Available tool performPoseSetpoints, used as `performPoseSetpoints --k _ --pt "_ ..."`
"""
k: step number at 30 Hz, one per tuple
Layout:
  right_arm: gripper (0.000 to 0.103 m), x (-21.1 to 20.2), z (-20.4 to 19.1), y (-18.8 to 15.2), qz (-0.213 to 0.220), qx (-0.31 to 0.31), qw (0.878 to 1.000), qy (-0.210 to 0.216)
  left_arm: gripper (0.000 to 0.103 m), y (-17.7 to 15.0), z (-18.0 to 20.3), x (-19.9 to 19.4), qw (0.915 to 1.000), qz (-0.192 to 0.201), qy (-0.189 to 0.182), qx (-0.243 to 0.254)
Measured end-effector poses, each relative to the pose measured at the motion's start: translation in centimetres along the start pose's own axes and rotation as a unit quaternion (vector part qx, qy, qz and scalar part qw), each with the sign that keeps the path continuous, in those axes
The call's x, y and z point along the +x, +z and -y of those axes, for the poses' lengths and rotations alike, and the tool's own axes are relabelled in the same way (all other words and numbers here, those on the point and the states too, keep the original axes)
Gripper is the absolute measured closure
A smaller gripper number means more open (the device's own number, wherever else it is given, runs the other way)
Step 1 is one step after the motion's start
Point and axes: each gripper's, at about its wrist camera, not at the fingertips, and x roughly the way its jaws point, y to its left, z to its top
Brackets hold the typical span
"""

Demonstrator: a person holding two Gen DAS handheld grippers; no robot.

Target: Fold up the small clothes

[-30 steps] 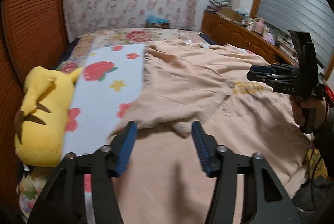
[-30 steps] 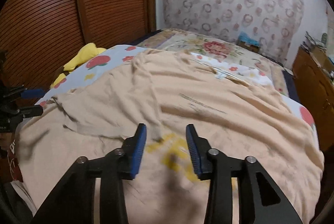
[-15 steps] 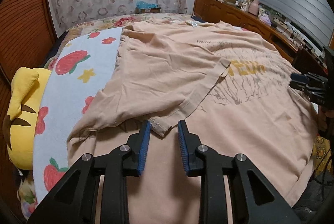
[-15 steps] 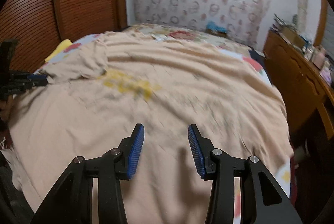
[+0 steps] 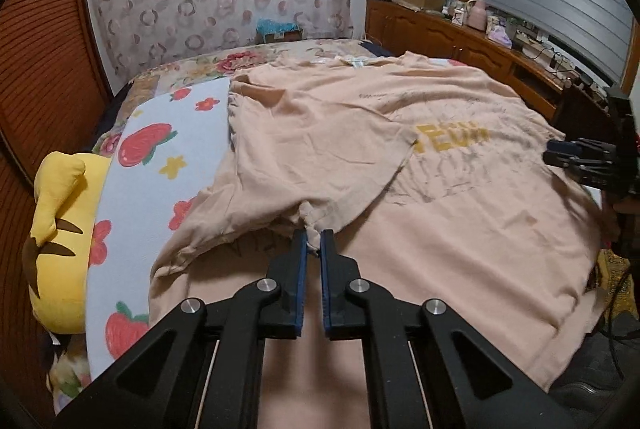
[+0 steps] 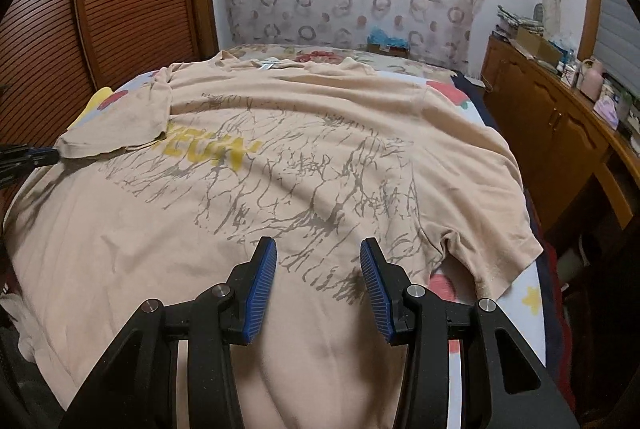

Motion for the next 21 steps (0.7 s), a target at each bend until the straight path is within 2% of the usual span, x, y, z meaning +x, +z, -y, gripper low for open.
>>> performPoseSetpoints --k 2,5,7,11,12,13,16,21 --pt "0.058 0.2 0.4 0.2 0.002 0.006 1.0 0.001 0.096 0.0 0.1 -0.4 1.0 -0.001 -0.006 -0.007" --pt "0.058 0.3 0.9 0.4 0.003 0.014 1.0 0.003 0.086 0.2 0.1 -1.0 0.9999 0.006 -0.006 -0.014" --pt "0.058 0.5 1.2 0.2 0.003 0.017 1.0 0.006 0.064 0.4 0.0 -1.5 0.9997 0.017 -0.008 -0.018" --pt "0.058 1.0 2.3 0.5 0.005 0.023 1.0 0.009 0.043 0.9 0.1 -1.8 0.9992 0.032 -0.012 -0.021" --pt "0.058 1.1 2.4 0.5 0.006 0.023 1.0 0.009 0.028 1.0 0.1 -1.7 0.9992 0.032 -0.01 -0.021" --pt "0.058 1.1 2.6 0.4 0.006 0.023 1.0 0.008 0.022 1.1 0.2 -1.6 0.9991 0.037 -0.009 -0.021" --pt "0.058 1.0 2.7 0.3 0.007 0.024 1.0 0.008 0.022 1.4 0.4 -1.4 0.9988 0.042 -0.013 -0.021" --pt "0.058 0.2 4.0 0.3 0.016 0.039 0.999 0.002 0.022 2.0 0.9 -1.2 0.9975 0.067 0.005 -0.023"
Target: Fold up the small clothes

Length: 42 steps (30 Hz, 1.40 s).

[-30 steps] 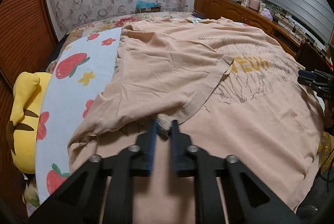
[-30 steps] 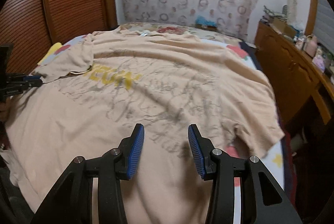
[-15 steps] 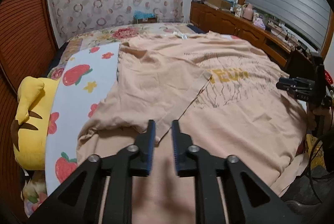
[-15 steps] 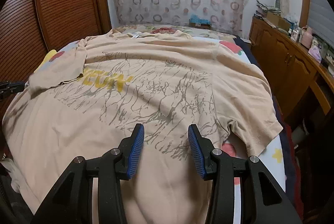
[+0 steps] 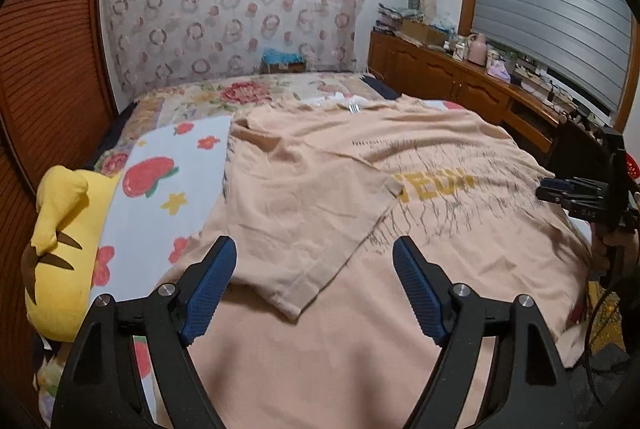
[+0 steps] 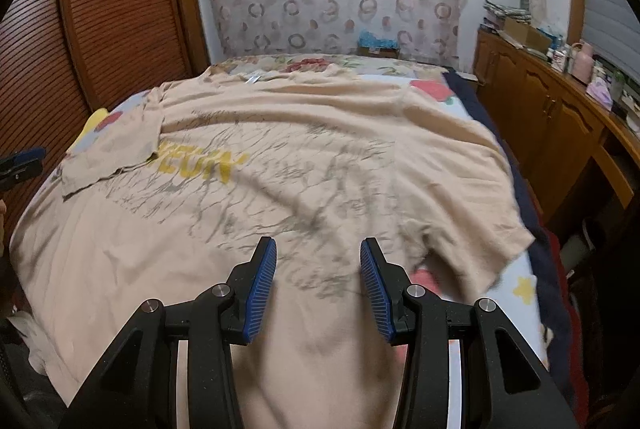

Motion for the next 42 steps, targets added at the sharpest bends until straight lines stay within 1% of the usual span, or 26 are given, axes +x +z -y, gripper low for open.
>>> performPoseSetpoints --k 3,8,12,17,21,25,28,30,31,32,33,34,36,39,42 --pt "0.058 -0.6 2.0 0.0 0.008 0.015 1.0 -0.018 0.022 0.5 0.7 0.2 0.9996 0.024 0.01 0.003" --pt "0.058 -1.3 6.8 0.0 0.011 0.046 0.997 -0.067 0.022 1.2 1.9 1.6 0.9991 0.041 -0.002 0.001" --pt "0.058 -1.1 10.0 0.4 0.002 0.064 0.994 -0.087 0.022 1.6 3.2 2.9 0.9983 0.057 -0.008 0.006" --pt "0.058 0.8 12.7 0.9 -0.029 0.099 0.992 -0.073 0.022 1.9 4.6 4.4 0.9982 0.054 -0.023 0.009" --pt "0.058 2.5 13.5 1.7 -0.046 0.111 0.991 -0.056 0.022 2.1 5.0 5.1 0.9986 0.046 -0.026 0.009" --pt "0.058 3.0 14.3 2.5 -0.055 0.112 0.991 -0.045 0.022 2.0 4.9 5.2 0.9989 0.034 -0.032 0.002" --pt "0.068 3.2 14.1 2.5 -0.054 0.097 0.993 -0.047 0.022 1.8 4.8 5.2 0.9988 0.021 -0.043 0.0" --pt "0.072 3.2 13.9 2.5 -0.052 0.079 0.994 -0.057 0.022 1.7 5.0 5.1 0.9986 0.02 -0.049 -0.001" --pt "0.076 3.3 13.9 2.5 -0.052 0.075 0.994 -0.059 0.022 1.6 5.1 5.1 0.9986 0.021 -0.048 0.0" --pt "0.086 3.3 13.8 2.5 -0.051 0.07 0.994 -0.063 0.022 1.6 5.2 5.0 0.9987 0.022 -0.047 0.003" --pt "0.094 3.2 13.7 2.4 -0.049 0.062 0.994 -0.07 0.022 1.6 5.2 5.0 0.9986 0.021 -0.048 0.005" --pt "0.097 3.1 13.6 2.5 -0.047 0.053 0.995 -0.076 0.022 1.5 5.3 4.9 0.9985 0.021 -0.049 0.007" --pt "0.098 2.9 13.4 2.4 -0.04 0.046 0.995 -0.083 0.022 1.4 5.7 4.8 0.9985 0.021 -0.049 0.012" --pt "0.098 2.2 12.6 2.8 -0.016 0.027 0.995 -0.097 0.022 1.3 6.1 4.6 0.9984 0.021 -0.048 0.02" --pt "0.099 1.4 11.6 3.8 0.008 0.015 0.995 -0.096 0.022 1.2 6.2 4.3 0.9983 0.022 -0.049 0.022"
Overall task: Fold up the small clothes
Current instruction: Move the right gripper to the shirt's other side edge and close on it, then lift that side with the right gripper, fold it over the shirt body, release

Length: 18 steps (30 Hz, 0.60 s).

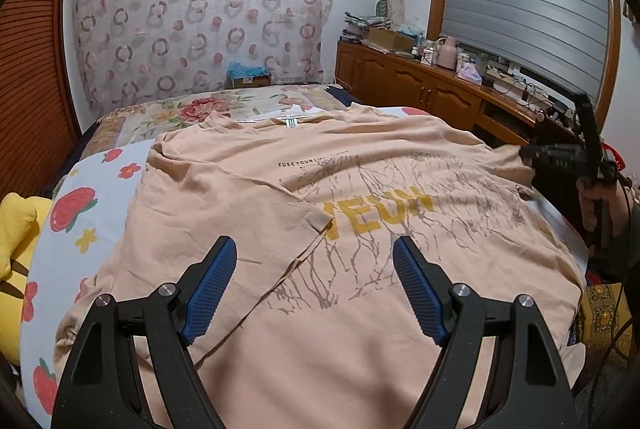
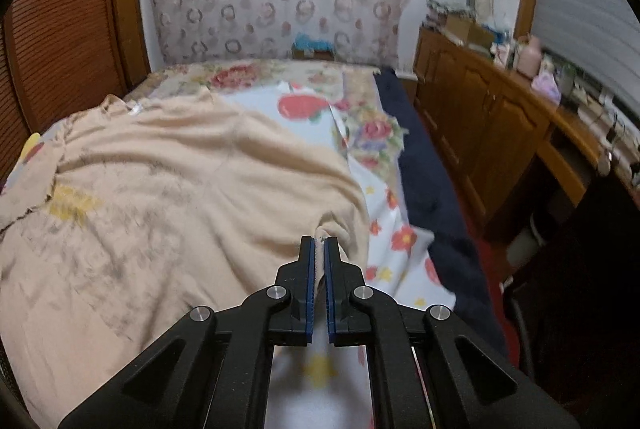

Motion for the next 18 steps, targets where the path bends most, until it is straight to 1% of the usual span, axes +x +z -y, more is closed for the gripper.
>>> performPoseSetpoints --k 5,8,10,13,15,16,18 --pt "0.099 -2.0 -3.1 1.9 0.044 -0.028 0.998 0.03 0.022 0.0 -0.1 -0.4 1.0 0.005 0.004 0.003" --pt "0.099 -3.0 -6.1 2.9 0.061 -0.051 0.995 0.064 0.022 0.1 -0.3 -0.6 0.9999 0.008 0.005 -0.001" --pt "0.099 -3.5 -8.3 2.9 0.065 -0.068 0.991 0.093 0.022 0.1 -0.4 -0.8 0.9999 0.01 0.007 -0.003" --pt "0.099 -3.4 -11.5 2.1 0.051 -0.083 0.986 0.139 0.022 0.1 -0.6 -1.0 0.9999 0.013 0.007 -0.006" --pt "0.098 -2.7 -13.3 1.1 0.034 -0.099 0.984 0.145 0.022 0.0 -0.7 -1.1 0.9999 0.013 0.008 -0.006" --pt "0.096 -2.3 -14.0 0.4 0.024 -0.106 0.984 0.143 0.022 0.0 -0.7 -1.1 0.9999 0.013 0.008 -0.006" --pt "0.095 -1.5 -14.3 -0.5 0.009 -0.105 0.983 0.149 0.022 0.0 -0.7 -1.2 0.9999 0.013 0.008 -0.005"
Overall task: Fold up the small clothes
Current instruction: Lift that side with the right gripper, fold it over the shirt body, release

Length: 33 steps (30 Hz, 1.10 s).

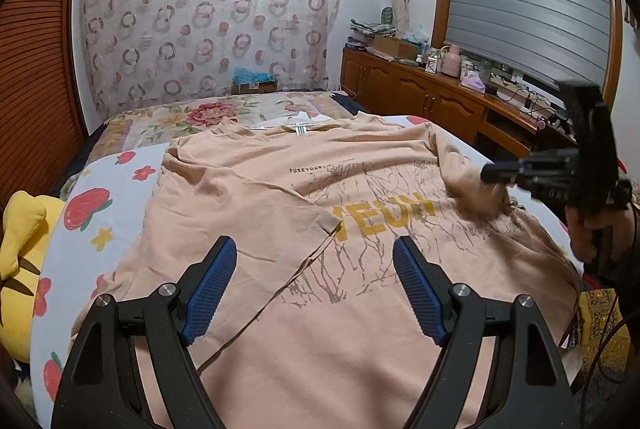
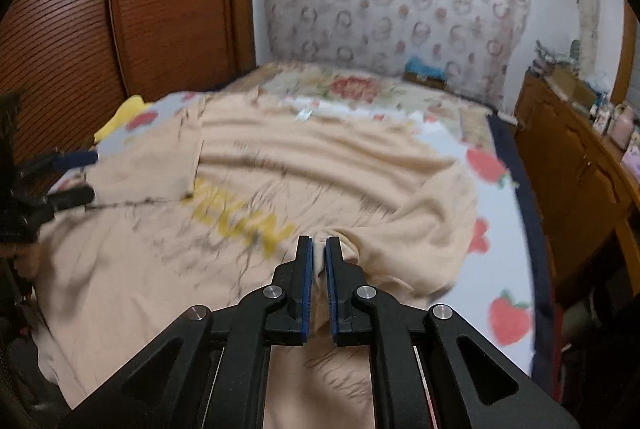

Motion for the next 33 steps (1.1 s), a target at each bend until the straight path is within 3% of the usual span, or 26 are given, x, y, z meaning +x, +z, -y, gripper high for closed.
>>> performPoseSetpoints --k 2,5,9,14,25,27,29,33 --pt "0.075 0.6 0.8 -0.2 -0.01 0.009 1.0 0.003 0.022 0.0 0.0 -0.1 1.0 0.002 0.002 0.0" --pt "0.063 0.0 2.2 -0.3 -0.002 0.021 1.0 -0.001 0.022 0.0 -0.1 -0.2 1.0 0.004 0.002 -0.001" --pt "0.06 -1.2 4.4 -0.2 0.004 0.039 0.999 -0.037 0.022 0.0 -0.1 -0.3 1.0 0.002 -0.001 0.0" --pt "0.06 0.2 7.5 -0.8 -0.026 0.081 0.995 -0.058 0.022 -0.3 0.3 -0.2 1.0 -0.003 -0.004 0.002" --pt "0.06 5.1 9.0 0.6 -0.054 0.13 0.99 -0.011 0.022 -0.5 0.5 0.2 0.9999 -0.009 -0.004 0.005" --pt "0.073 6.0 9.4 1.2 -0.055 0.132 0.99 -0.01 0.022 -0.5 0.5 0.2 0.9999 -0.009 -0.003 0.004" --pt "0.094 6.2 9.4 1.9 -0.052 0.13 0.99 -0.007 0.022 -0.7 0.4 0.2 1.0 -0.009 -0.003 0.002" --pt "0.099 6.3 8.6 3.8 -0.032 0.102 0.994 0.003 0.022 -0.8 0.0 0.3 0.9999 -0.01 -0.002 -0.001"
